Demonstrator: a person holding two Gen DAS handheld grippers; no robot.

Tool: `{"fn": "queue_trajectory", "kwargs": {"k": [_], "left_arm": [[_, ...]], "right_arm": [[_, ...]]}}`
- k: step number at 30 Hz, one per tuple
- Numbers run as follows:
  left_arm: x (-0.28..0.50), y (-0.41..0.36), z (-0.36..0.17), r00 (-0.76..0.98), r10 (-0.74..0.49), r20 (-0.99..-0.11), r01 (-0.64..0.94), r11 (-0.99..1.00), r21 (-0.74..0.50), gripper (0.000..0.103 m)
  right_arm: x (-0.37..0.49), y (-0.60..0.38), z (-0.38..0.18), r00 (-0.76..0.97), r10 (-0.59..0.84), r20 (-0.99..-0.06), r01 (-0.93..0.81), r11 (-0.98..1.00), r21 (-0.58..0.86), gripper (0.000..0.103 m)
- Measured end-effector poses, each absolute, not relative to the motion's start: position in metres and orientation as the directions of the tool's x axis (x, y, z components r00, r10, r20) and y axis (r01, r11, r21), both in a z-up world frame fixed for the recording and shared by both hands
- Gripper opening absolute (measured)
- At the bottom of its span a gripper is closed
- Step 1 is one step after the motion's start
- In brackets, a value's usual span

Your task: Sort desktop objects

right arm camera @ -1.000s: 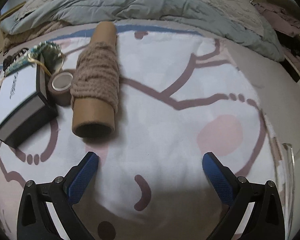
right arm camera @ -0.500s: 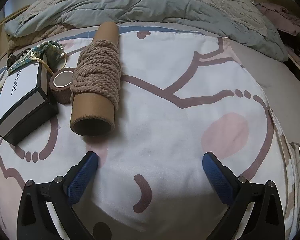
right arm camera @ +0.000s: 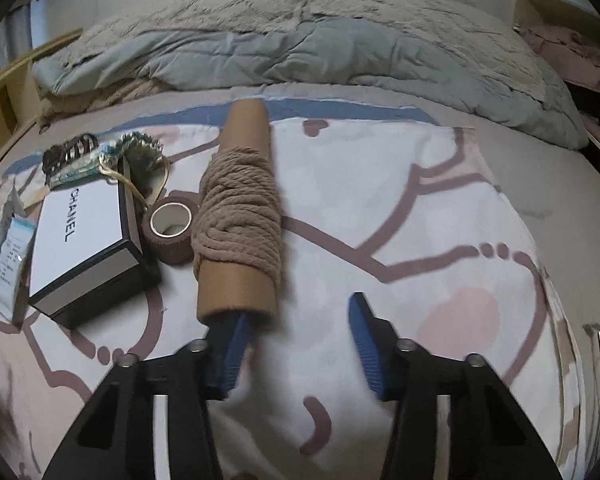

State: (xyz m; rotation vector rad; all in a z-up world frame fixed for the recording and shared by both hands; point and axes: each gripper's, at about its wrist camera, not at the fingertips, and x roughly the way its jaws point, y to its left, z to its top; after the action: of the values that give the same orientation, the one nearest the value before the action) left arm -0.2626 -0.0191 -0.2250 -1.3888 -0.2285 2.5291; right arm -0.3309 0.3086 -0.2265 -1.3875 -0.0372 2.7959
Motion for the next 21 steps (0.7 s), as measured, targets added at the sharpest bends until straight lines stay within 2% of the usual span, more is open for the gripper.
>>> {"fn": "queue_trajectory", "kwargs": {"k": [3,4,6,11,12,16,18,20,21], "left_arm": [[-0.269,-0.017,-0.223,-0.518,0.291,-0.805,-0.139,-0.957,-0.256,0.086],[-0.270,-0.017,-0.223,-0.519,0.293,-0.803,-0.139,-0.956,-0.259,0.085],[-0.274,-0.018,-0.221,-0.524,0.303,-0.796,-0.130,-0.952,-0.276,0.084],[-0.285,-0.022,-0.221,-0.525,0.327,-0.786,-0.078,-0.938,-0.338,0.073],[-0.287,-0.023,-0.221,-0.524,0.333,-0.784,-0.065,-0.933,-0.353,0.070],[-0.291,-0.025,-0.222,-0.518,0.354,-0.778,-0.037,-0.919,-0.393,0.056],[-0.291,-0.026,-0.223,-0.517,0.352,-0.780,-0.022,-0.917,-0.399,0.054],[-0.291,-0.029,-0.223,-0.518,0.344,-0.783,-0.005,-0.917,-0.399,0.047],[-0.291,-0.031,-0.224,-0.519,0.335,-0.786,0.009,-0.918,-0.397,0.039]], "right_arm": [[-0.334,0.301,-0.233,-0.582,-0.005,-0.813,0.035,-0.999,-0.019,0.018],[-0.334,0.299,-0.234,-0.582,-0.018,-0.813,0.050,-0.999,-0.014,0.013],[-0.330,0.294,-0.232,-0.585,-0.026,-0.810,0.073,-0.997,-0.020,0.009],[-0.314,0.297,-0.227,-0.580,-0.083,-0.810,0.102,-0.994,0.029,0.007],[-0.310,0.298,-0.227,-0.574,-0.102,-0.812,0.107,-0.993,0.049,0.003],[-0.291,0.301,-0.227,-0.552,-0.143,-0.821,0.132,-0.988,0.083,0.003],[-0.281,0.300,-0.228,-0.539,-0.159,-0.827,0.149,-0.985,0.092,0.003],[-0.275,0.301,-0.229,-0.530,-0.170,-0.831,0.153,-0.983,0.104,0.003],[-0.272,0.301,-0.228,-0.528,-0.176,-0.831,0.152,-0.982,0.111,0.003]]}}
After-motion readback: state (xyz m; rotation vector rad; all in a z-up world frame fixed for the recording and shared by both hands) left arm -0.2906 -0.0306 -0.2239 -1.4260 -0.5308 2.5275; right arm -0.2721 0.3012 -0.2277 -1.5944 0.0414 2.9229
